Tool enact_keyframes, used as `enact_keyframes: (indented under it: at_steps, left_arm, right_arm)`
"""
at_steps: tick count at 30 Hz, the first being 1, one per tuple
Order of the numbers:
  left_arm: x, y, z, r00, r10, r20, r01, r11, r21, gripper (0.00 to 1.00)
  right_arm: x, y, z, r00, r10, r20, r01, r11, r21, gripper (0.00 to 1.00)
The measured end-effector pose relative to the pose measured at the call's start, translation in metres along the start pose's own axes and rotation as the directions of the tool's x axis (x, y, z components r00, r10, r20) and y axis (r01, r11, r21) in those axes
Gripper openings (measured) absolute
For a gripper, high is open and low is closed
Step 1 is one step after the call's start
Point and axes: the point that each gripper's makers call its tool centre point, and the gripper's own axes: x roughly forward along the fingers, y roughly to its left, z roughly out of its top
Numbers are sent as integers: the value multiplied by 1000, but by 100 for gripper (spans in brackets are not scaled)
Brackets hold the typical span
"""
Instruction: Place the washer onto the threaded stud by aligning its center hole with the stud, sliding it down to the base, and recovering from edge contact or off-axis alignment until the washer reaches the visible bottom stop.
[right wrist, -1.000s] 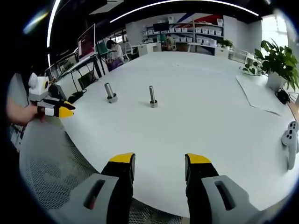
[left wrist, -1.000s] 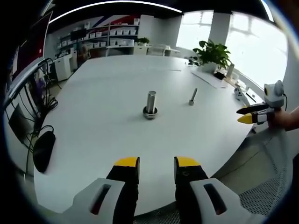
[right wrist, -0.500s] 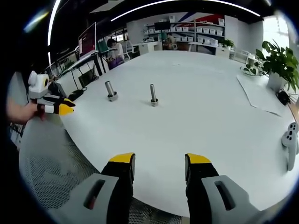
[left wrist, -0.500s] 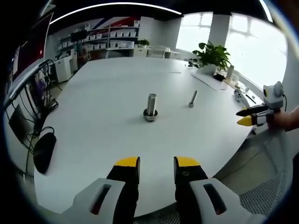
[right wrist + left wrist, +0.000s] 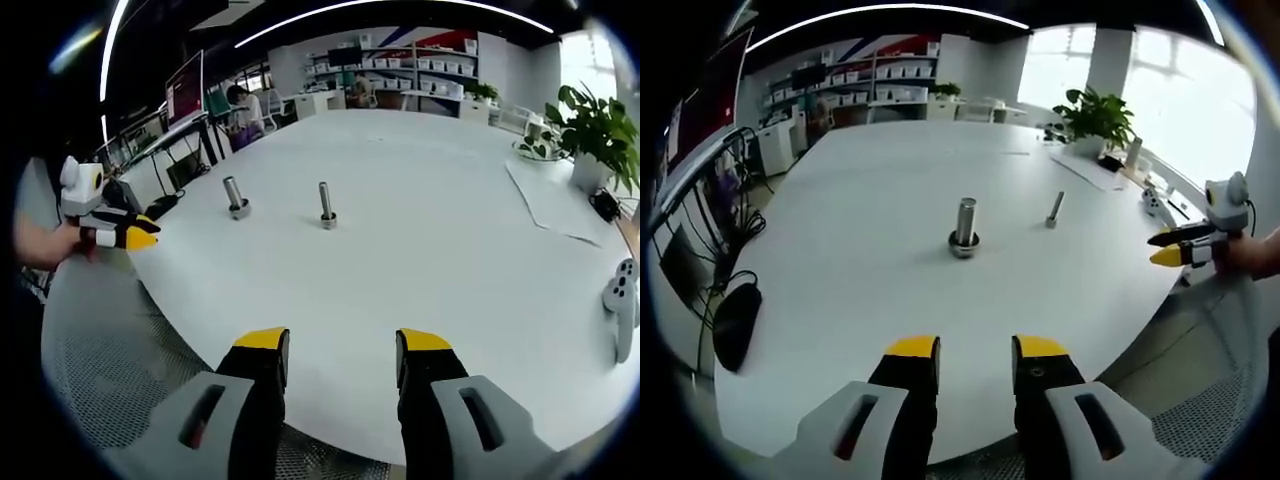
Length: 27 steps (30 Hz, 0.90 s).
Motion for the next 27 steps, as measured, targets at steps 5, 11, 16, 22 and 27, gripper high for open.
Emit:
enact_keyframes:
  at_steps: [5, 11, 16, 22, 27]
  left_arm:
    - [1, 0, -1, 1000, -2, -7, 2, 1000, 0, 27]
    - [1, 1, -2, 1000, 1, -12, -1, 1000, -2, 27]
    - [2, 1, -3, 1000, 2, -17, -2, 1000, -4, 26]
    - [2, 1, -3, 1000, 2, -16, -2, 1000, -11, 26]
    - [1, 0, -3, 1000, 0, -15, -1, 1000, -13, 26]
  right_arm:
    - [0, 0, 0, 1000, 1, 1, -1, 1000, -2, 45]
    - [0, -1, 0, 1000, -2, 2, 2, 1000, 1, 45]
    - [0, 0, 1, 1000, 1, 4, -1, 1000, 2, 45]
    - [1, 1, -1, 1000, 7, -5, -7, 1000, -5, 45]
    - [1, 2, -1, 1000, 11, -8, -11, 1000, -8, 45]
